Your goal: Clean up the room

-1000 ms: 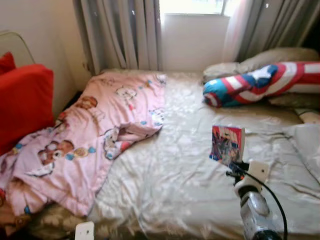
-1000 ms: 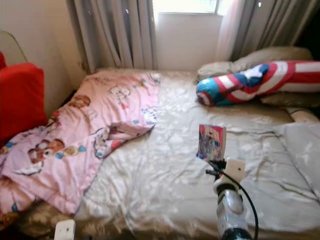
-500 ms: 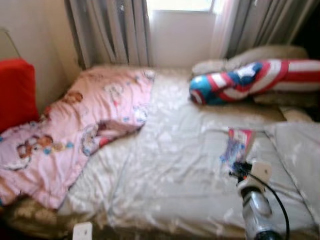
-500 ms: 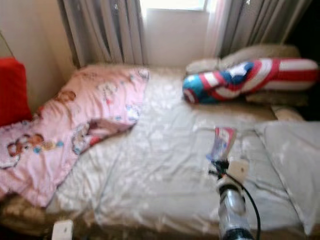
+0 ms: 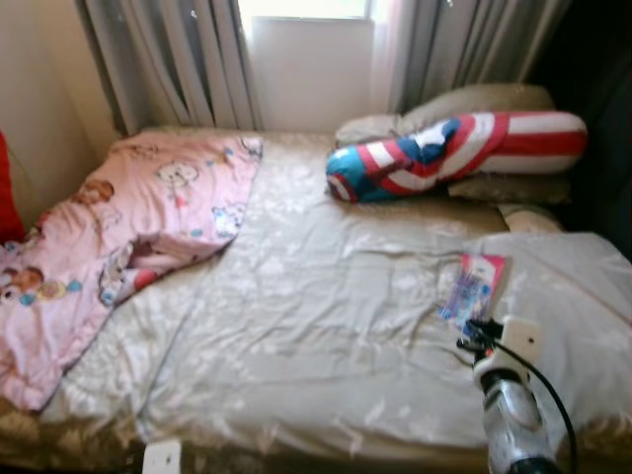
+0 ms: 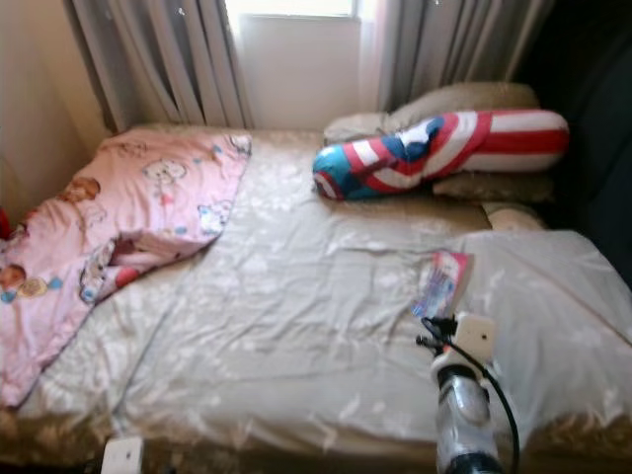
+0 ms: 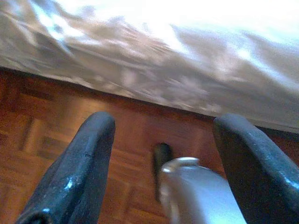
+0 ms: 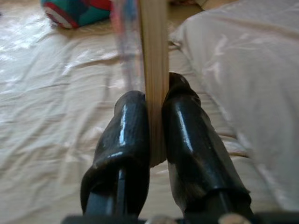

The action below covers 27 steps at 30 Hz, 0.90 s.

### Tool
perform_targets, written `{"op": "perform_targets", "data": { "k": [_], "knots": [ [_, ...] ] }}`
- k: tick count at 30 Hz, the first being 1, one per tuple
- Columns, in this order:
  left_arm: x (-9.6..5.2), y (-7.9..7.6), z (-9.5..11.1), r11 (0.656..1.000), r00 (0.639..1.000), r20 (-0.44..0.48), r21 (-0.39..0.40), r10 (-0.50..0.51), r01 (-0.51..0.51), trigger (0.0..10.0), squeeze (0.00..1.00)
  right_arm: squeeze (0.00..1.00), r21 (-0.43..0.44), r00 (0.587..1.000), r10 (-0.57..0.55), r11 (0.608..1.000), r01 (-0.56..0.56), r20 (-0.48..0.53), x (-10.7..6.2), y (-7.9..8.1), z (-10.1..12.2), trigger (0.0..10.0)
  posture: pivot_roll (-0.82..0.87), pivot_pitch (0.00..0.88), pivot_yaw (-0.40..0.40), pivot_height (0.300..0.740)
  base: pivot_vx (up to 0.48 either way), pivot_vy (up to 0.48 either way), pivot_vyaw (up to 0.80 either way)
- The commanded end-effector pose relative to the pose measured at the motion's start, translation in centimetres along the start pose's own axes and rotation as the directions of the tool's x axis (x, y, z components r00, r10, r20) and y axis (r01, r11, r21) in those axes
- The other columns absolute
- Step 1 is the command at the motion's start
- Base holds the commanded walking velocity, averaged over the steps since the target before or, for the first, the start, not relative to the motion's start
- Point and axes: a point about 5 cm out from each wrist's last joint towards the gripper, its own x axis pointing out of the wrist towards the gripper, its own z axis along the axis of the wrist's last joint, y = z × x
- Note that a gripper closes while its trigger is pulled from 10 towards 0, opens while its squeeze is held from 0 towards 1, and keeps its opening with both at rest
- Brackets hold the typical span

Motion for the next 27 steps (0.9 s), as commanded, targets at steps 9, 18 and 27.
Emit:
{"op": "perform_targets", "data": {
  "k": [9, 18, 27],
  "knots": [
    [-0.19, 0.99, -0.38, 1.000, 1.000, -0.016, -0.023, 0.011, -0.011, 10.0, 0.00, 0.00, 0.017, 0.997, 0.018, 1.000, -0.019, 0.072, 0.72, 0.94, 1.60, 10.0, -0.06, 0.000, -0.024, 0.740, 0.000, 0.000, 0.00],
    [-0.22, 1.12, -0.49, 1.000, 0.999, -0.023, -0.018, 0.022, -0.023, 10.0, 0.00, 0.00, 0.006, 0.999, -0.001, 1.000, 0.001, 0.050, 0.80, 0.82, 1.46, 10.0, -0.06, 0.000, -0.026, 0.740, 0.000, 0.000, -0.31],
    [-0.22, 1.00, -0.61, 0.999, 0.999, -0.032, -0.021, 0.023, -0.024, 10.0, 0.00, 0.00, -0.048, 0.999, 0.020, 0.999, -0.018, 0.046, 0.77, 1.23, 1.34, 10.0, -0.06, 0.000, -0.029, 0.740, 0.082, 0.000, -0.08]
  ]
}}
